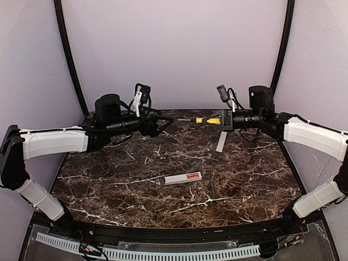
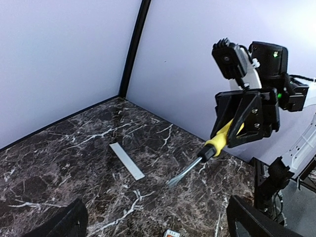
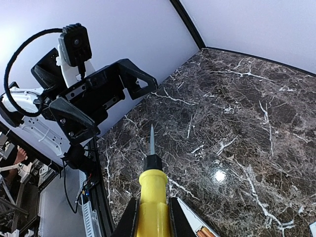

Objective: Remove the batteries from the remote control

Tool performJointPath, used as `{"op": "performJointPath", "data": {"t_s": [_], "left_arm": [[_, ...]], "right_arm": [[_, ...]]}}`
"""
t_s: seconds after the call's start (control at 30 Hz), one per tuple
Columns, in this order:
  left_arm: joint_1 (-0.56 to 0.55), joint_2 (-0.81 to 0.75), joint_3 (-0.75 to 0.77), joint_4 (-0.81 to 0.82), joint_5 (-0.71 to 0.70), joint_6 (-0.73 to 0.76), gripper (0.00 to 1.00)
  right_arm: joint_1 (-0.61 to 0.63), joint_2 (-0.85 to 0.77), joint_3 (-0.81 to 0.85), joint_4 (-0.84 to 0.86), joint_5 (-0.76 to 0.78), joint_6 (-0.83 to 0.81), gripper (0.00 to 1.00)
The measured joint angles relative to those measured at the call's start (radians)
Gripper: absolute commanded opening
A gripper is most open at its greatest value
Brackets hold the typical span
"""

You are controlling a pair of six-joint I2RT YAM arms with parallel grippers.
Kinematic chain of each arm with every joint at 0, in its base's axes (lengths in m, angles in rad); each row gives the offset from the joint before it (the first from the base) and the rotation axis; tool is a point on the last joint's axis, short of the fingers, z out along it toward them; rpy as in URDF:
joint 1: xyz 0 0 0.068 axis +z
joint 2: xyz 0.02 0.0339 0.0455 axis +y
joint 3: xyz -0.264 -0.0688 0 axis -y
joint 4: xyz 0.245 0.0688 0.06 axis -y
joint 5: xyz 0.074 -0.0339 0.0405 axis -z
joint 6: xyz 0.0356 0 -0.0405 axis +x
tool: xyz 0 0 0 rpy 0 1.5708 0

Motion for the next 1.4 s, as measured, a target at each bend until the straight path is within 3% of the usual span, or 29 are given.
{"op": "performJointPath", "data": {"t_s": [0.3, 0.67, 1.2, 1.4], "left_arm": [[0.005, -0.008, -0.012, -0.226, -0.100, 0.172, 0.99], [-0.002, -0.008, -0.012, -0.436, -0.029, 0.396, 0.94], [-0.047, 0.107, -0.047, -0.451, 0.057, 0.581, 0.87], [-0.058, 0.151, -0.099, -0.368, 0.058, 0.597, 0.86]], "right_arm": [[-0.007, -0.033, 0.000, -0.096, 0.047, -0.046, 0.00], [-0.025, -0.054, 0.001, -0.184, 0.105, -0.082, 0.00], [-0.040, -0.102, 0.001, -0.272, 0.153, -0.114, 0.00], [-0.050, -0.105, 0.000, -0.280, 0.156, -0.125, 0.00]]}}
